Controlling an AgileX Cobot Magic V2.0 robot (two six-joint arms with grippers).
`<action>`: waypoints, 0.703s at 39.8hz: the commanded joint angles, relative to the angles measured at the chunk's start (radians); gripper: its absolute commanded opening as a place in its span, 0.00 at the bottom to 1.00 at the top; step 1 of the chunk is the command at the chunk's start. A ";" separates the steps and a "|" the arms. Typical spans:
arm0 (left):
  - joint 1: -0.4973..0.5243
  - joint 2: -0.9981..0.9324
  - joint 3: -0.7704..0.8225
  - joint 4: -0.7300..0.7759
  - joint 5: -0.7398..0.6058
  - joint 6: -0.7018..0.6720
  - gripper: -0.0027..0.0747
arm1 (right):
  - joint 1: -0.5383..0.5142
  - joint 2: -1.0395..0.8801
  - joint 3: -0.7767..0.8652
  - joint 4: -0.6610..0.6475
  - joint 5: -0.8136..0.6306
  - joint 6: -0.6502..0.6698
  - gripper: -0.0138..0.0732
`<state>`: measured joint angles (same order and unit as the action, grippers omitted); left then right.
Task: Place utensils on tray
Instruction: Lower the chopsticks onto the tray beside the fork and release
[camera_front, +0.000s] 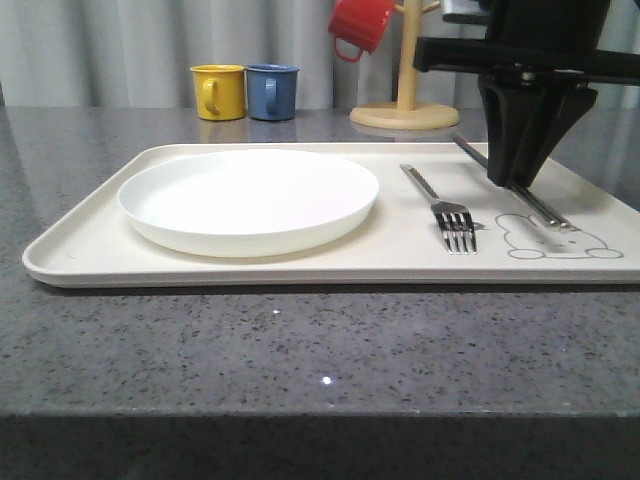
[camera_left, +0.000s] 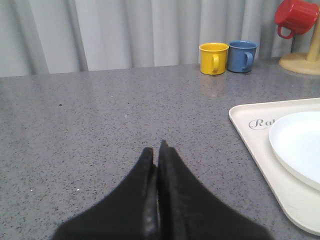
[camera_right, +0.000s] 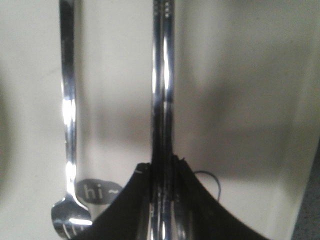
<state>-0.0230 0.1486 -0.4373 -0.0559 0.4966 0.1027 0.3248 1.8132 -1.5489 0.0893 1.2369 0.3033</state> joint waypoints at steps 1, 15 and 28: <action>0.002 0.010 -0.026 -0.002 -0.081 -0.003 0.01 | -0.001 -0.030 -0.030 -0.002 0.084 0.013 0.14; 0.002 0.010 -0.026 -0.002 -0.081 -0.003 0.01 | -0.001 -0.001 -0.029 0.013 0.085 0.017 0.14; 0.002 0.010 -0.026 -0.002 -0.081 -0.003 0.01 | -0.001 -0.001 -0.060 0.001 0.098 0.017 0.45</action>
<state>-0.0230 0.1486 -0.4373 -0.0559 0.4966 0.1027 0.3266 1.8542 -1.5618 0.0958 1.2349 0.3208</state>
